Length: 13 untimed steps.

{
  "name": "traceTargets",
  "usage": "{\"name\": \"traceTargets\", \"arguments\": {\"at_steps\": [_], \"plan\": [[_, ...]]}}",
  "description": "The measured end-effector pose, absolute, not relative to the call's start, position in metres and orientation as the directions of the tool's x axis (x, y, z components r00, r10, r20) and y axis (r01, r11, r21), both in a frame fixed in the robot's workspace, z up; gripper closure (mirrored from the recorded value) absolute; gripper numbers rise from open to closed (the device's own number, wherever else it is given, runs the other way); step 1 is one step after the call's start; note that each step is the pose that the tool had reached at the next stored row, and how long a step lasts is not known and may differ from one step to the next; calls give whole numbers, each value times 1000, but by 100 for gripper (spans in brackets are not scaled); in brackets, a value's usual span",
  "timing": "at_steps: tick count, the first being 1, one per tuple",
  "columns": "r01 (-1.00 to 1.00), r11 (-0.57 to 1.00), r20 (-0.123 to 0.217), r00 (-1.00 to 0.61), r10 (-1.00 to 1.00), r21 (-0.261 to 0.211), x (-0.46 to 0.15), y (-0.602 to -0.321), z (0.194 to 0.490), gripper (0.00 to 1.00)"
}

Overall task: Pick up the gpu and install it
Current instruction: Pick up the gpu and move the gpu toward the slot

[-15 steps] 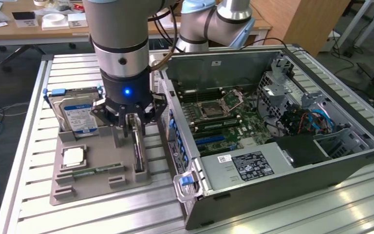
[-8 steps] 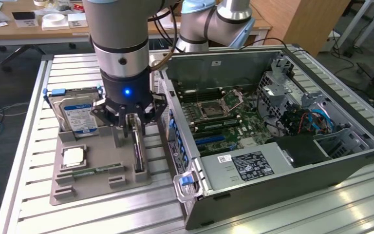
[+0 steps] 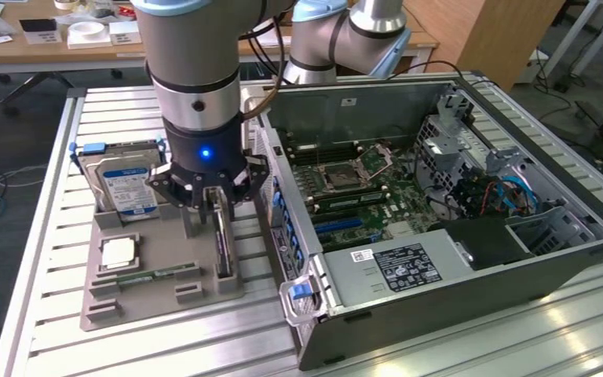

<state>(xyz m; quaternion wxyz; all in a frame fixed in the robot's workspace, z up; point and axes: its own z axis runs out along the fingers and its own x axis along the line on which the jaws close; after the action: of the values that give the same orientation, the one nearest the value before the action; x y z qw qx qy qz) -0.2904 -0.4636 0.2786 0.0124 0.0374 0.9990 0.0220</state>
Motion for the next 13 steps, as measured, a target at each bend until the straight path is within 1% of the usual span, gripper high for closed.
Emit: {"name": "traceTargets", "arguments": {"at_steps": [5,13], "plan": [[74,996,-24,-997,75,45,-290,-464,278,57],[74,996,-23,-997,75,45,-290,-464,266,57]]}}
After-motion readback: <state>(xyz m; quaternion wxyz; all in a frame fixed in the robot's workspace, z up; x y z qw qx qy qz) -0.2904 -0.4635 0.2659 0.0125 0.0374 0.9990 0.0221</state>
